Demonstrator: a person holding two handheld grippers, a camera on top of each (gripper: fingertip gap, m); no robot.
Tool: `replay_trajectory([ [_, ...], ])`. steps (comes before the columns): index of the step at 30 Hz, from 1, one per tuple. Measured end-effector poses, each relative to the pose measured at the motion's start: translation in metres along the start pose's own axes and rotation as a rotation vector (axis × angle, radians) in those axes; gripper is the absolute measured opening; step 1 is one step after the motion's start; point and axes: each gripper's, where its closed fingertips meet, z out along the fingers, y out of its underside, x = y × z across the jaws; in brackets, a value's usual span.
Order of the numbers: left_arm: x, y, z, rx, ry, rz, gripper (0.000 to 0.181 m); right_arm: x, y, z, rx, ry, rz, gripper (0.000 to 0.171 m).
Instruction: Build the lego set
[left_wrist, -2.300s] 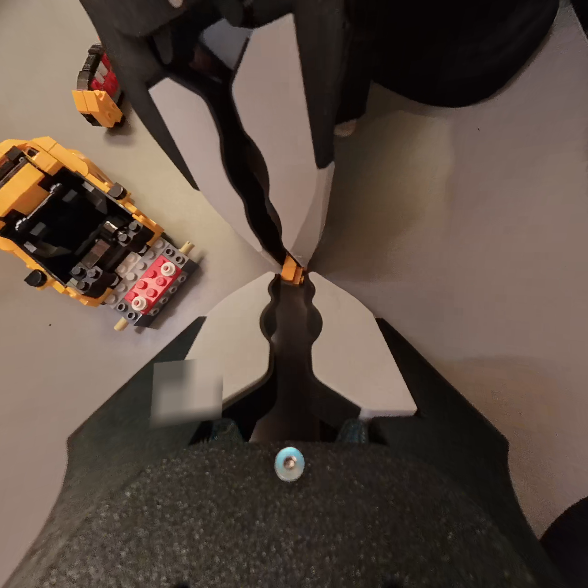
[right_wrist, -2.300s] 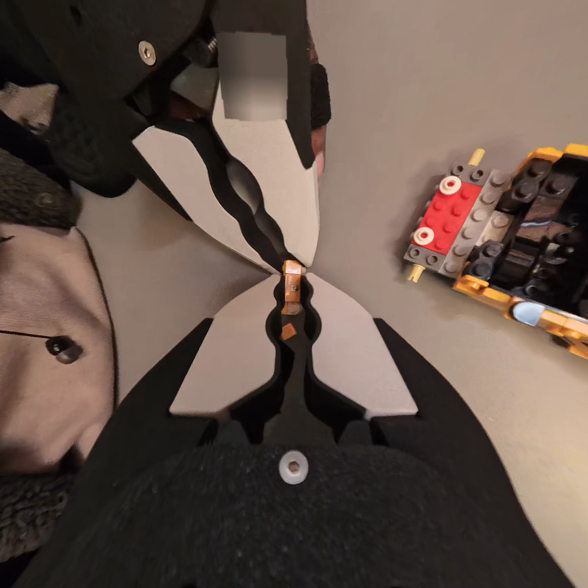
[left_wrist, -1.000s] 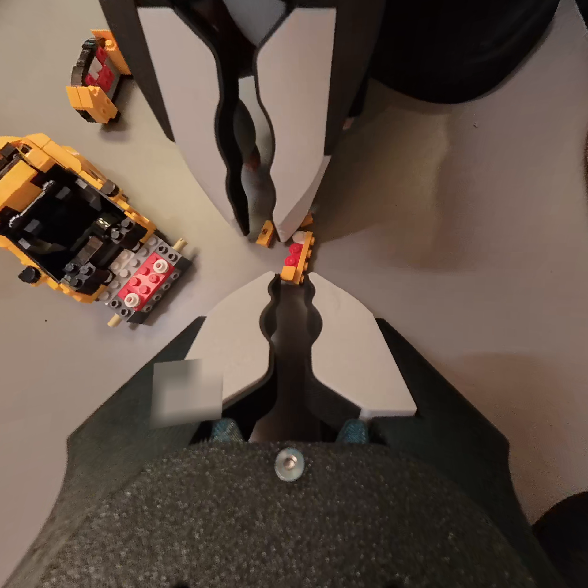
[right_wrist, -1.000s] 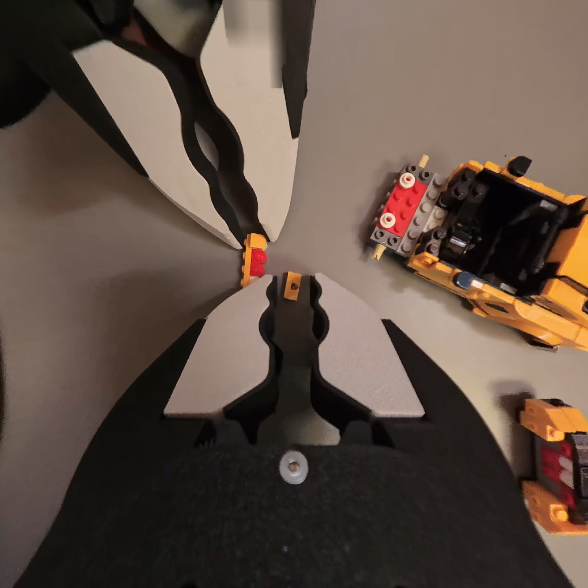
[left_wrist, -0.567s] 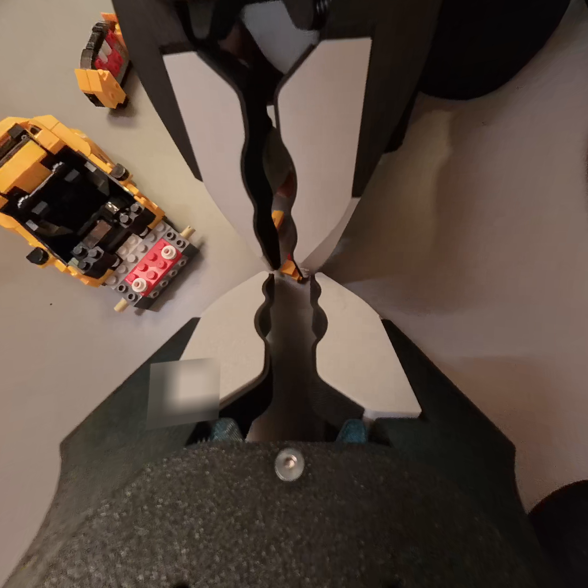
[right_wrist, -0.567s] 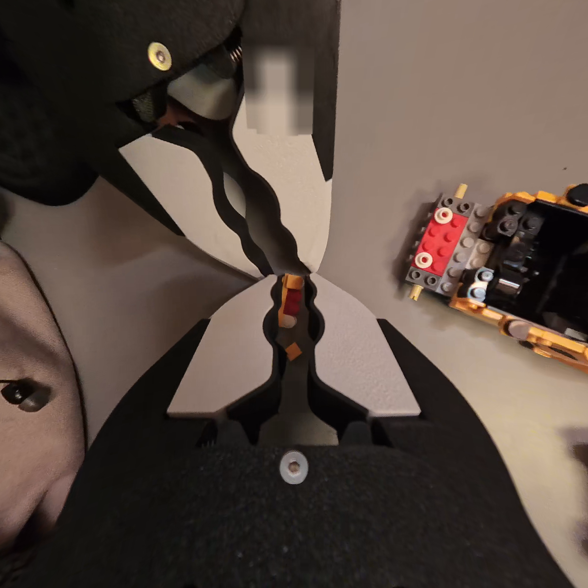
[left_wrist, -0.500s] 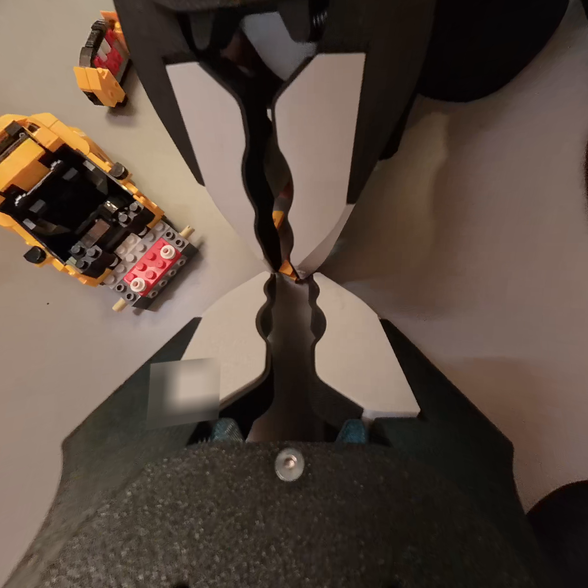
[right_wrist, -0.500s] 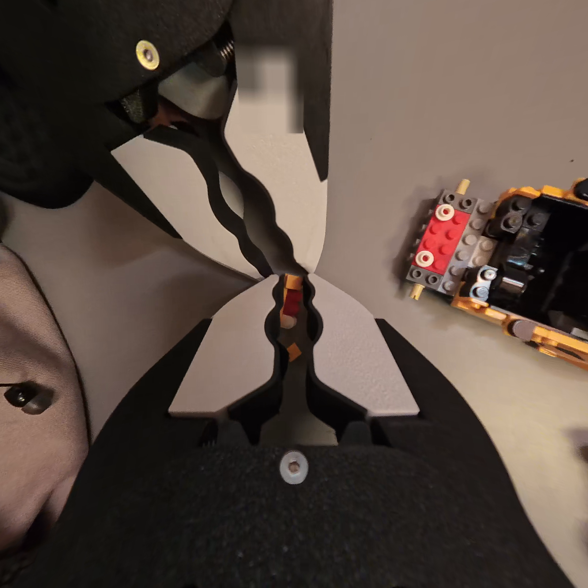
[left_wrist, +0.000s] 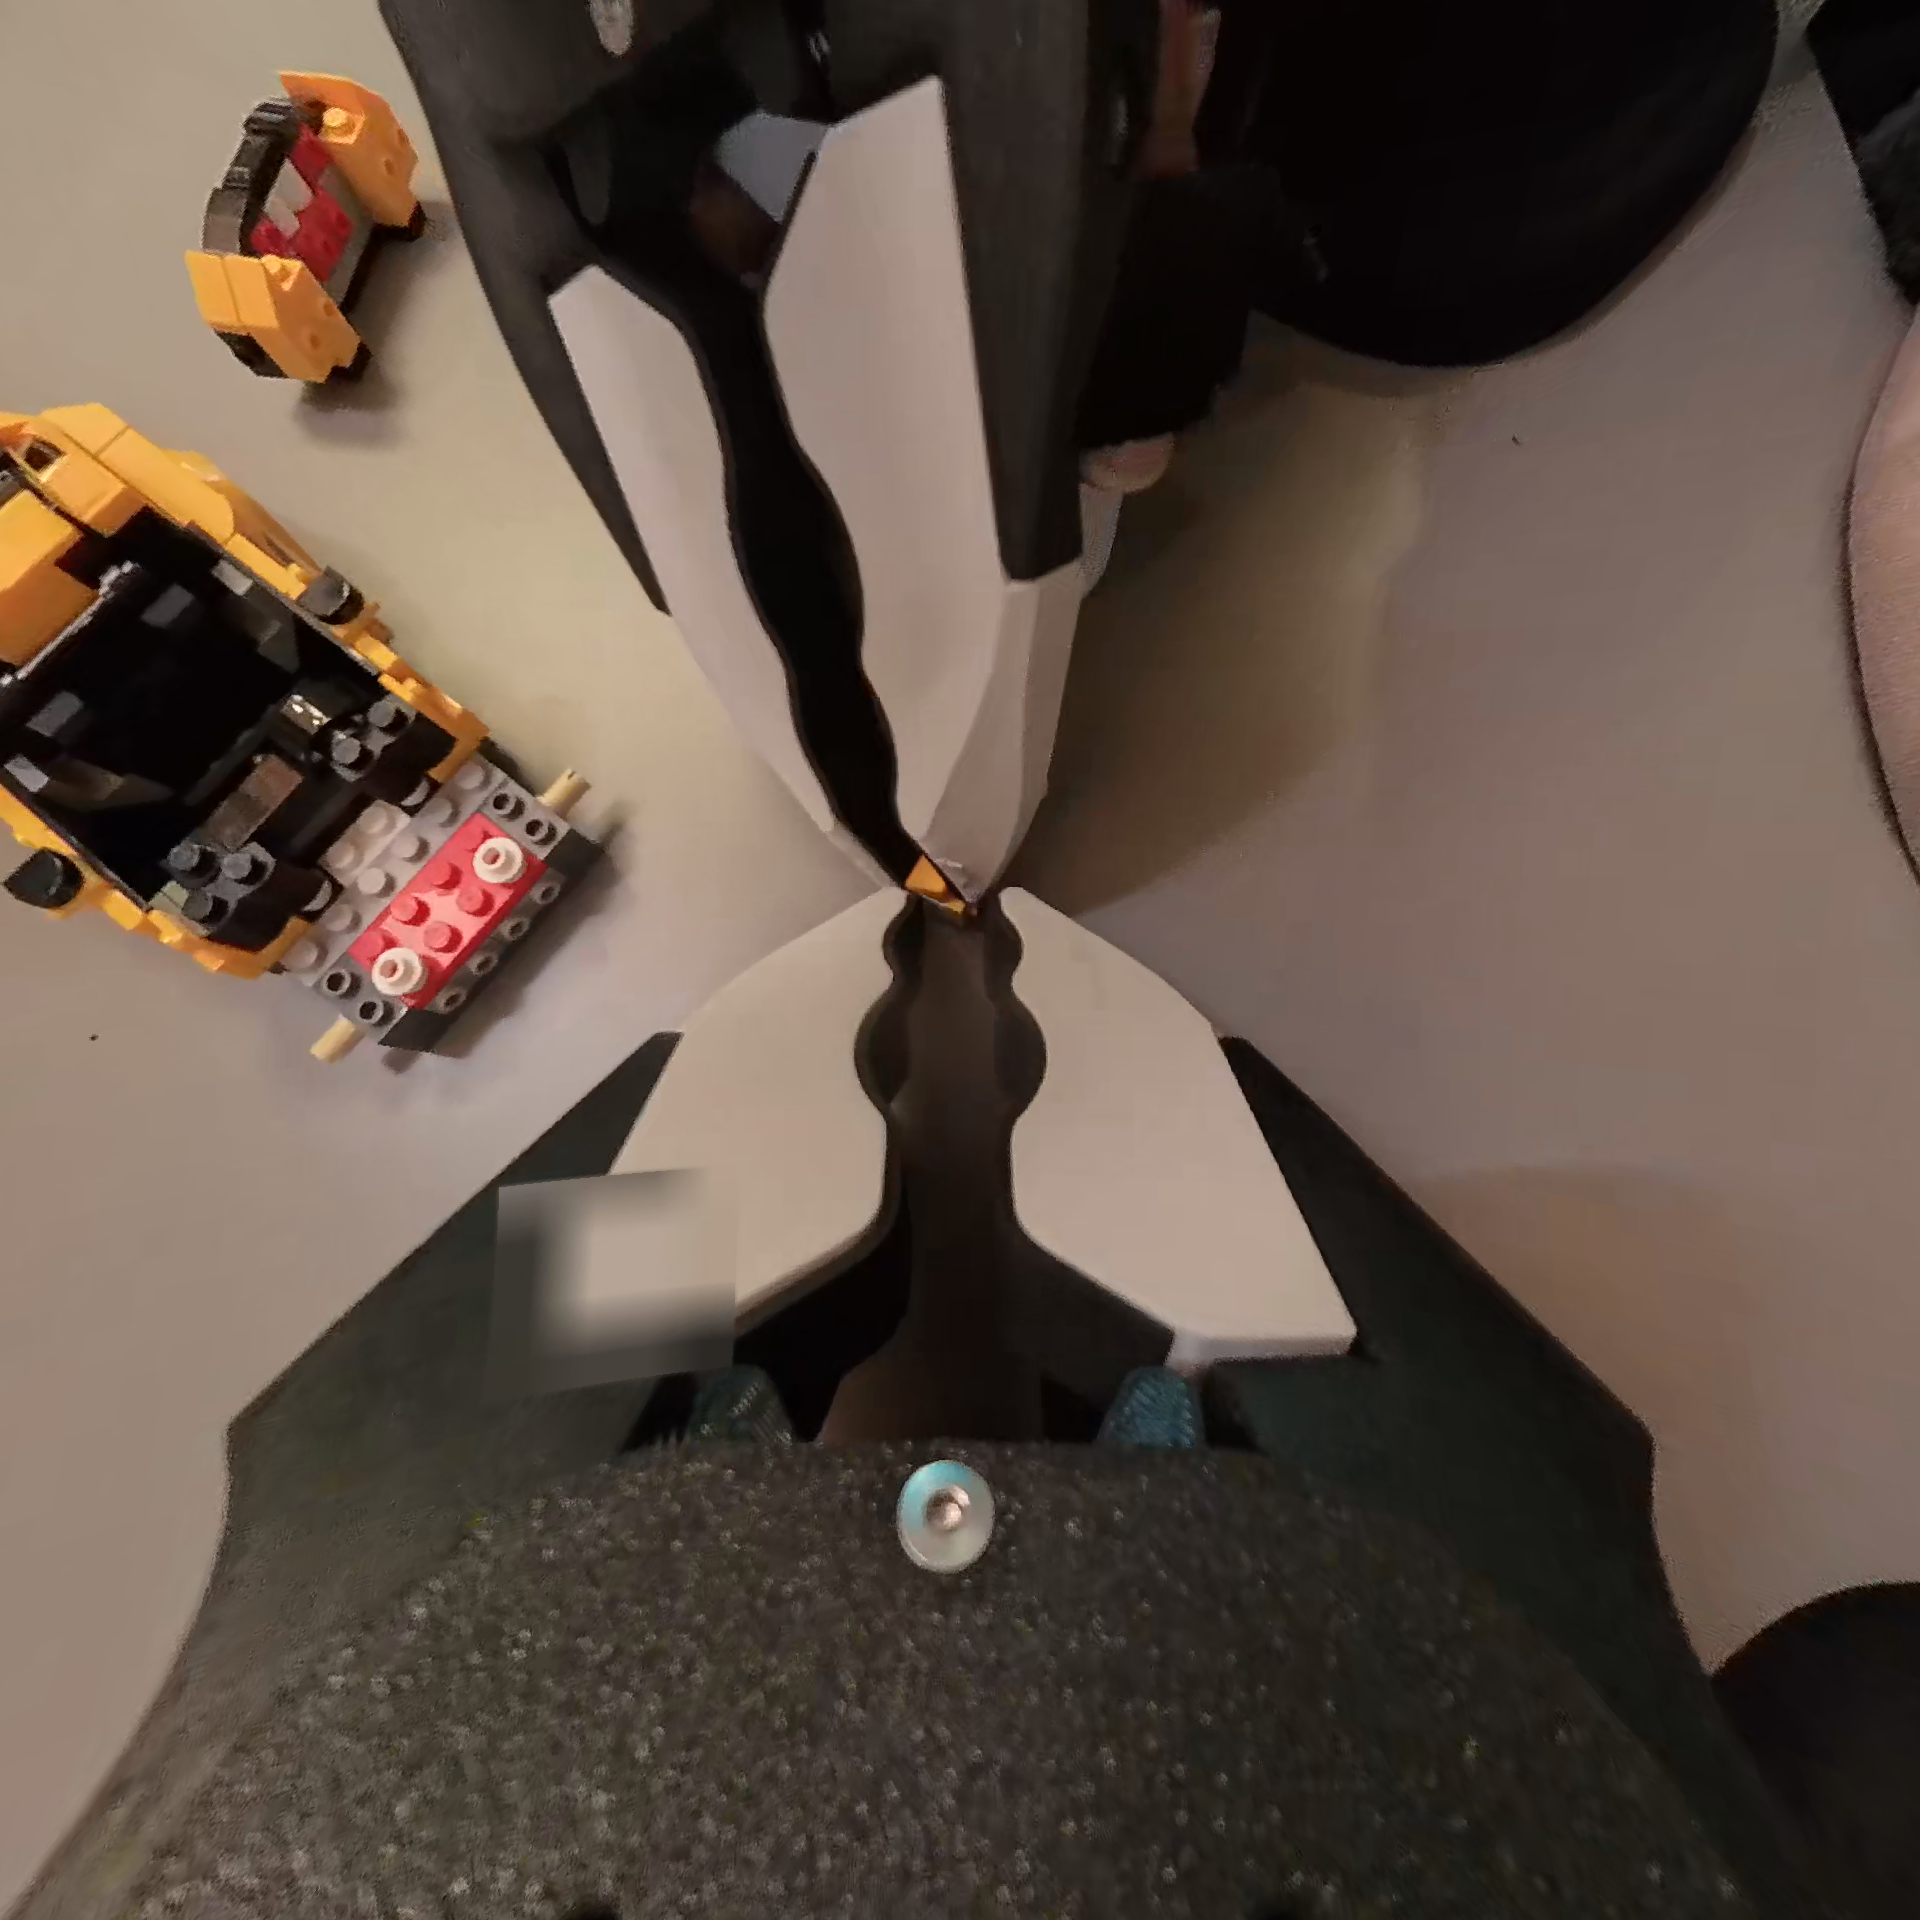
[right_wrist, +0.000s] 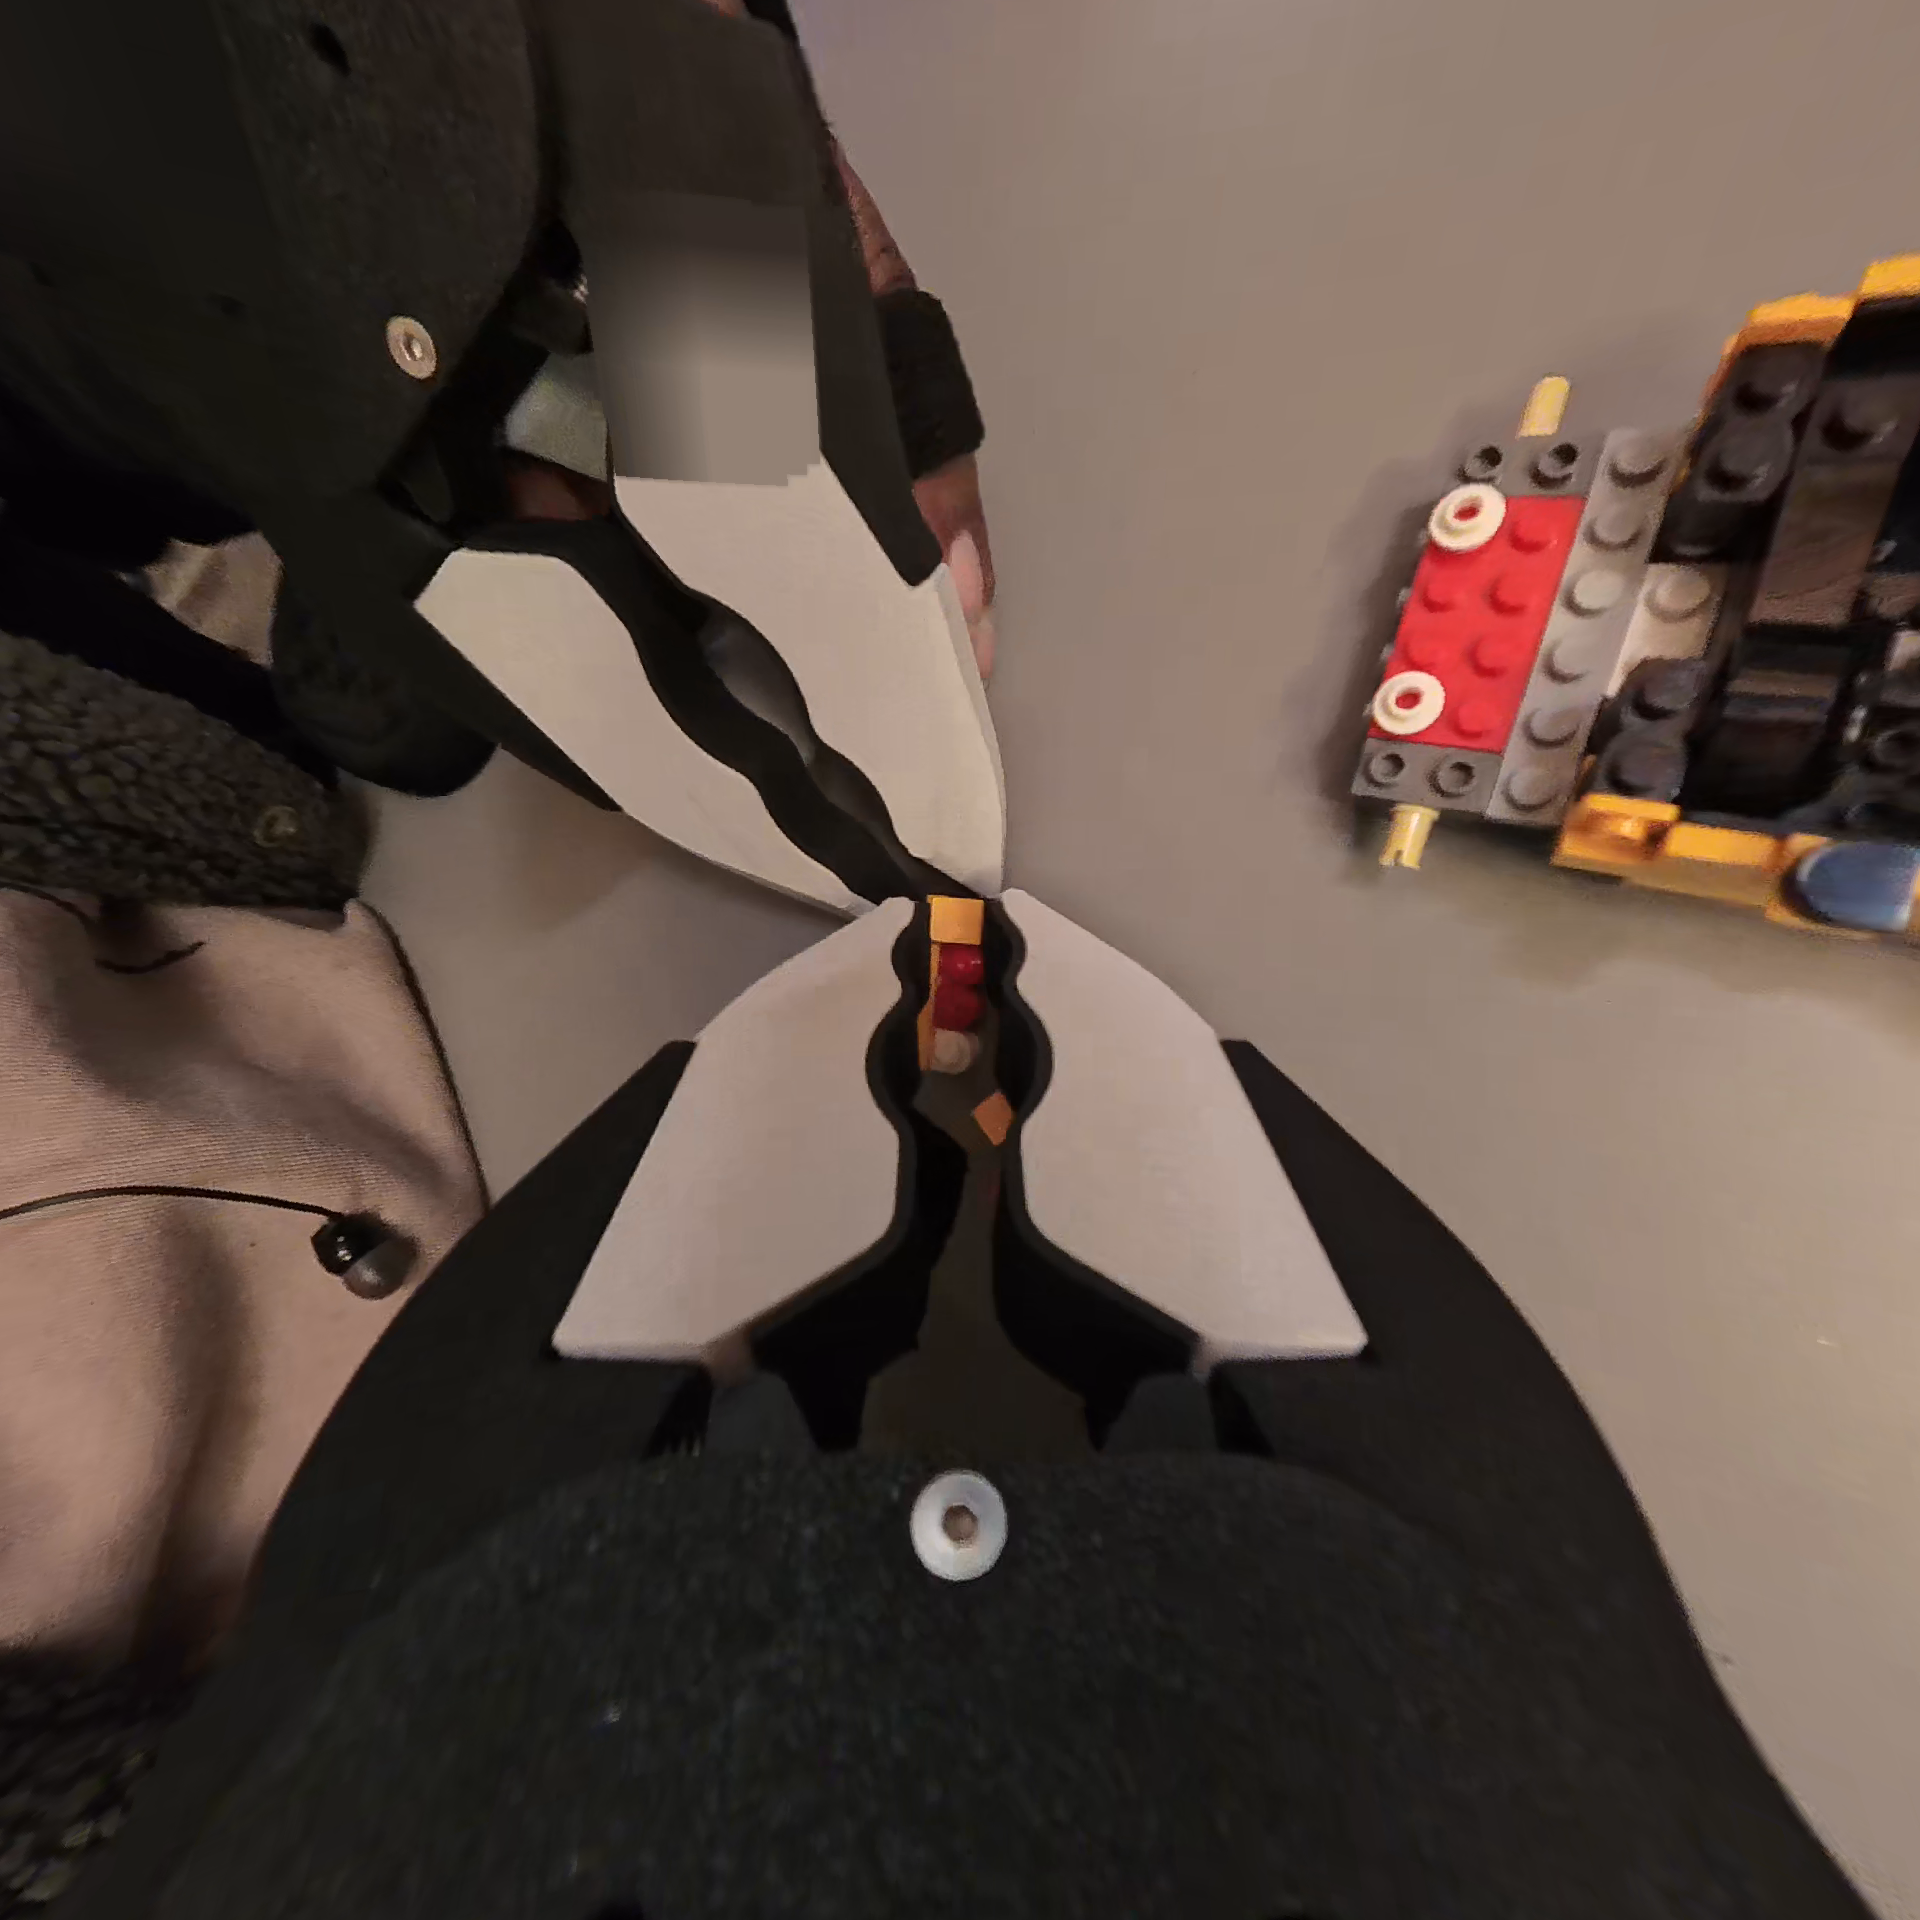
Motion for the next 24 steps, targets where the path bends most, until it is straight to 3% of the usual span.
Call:
replay_trajectory([
  [13,0.001,-0.001,0.0,-0.015,-0.035,0.054,0.004,-0.003,-0.003,-0.006,0.084,-0.156,0.214,0.009],
  [17,-0.001,0.0,-0.001,-0.014,-0.043,0.052,0.002,-0.002,-0.005,-0.007,0.113,-0.124,0.2,0.009],
  [24,-0.005,-0.009,-0.009,0.091,0.037,-0.141,0.014,-0.001,-0.015,-0.013,0.192,0.078,-0.021,0.009],
])
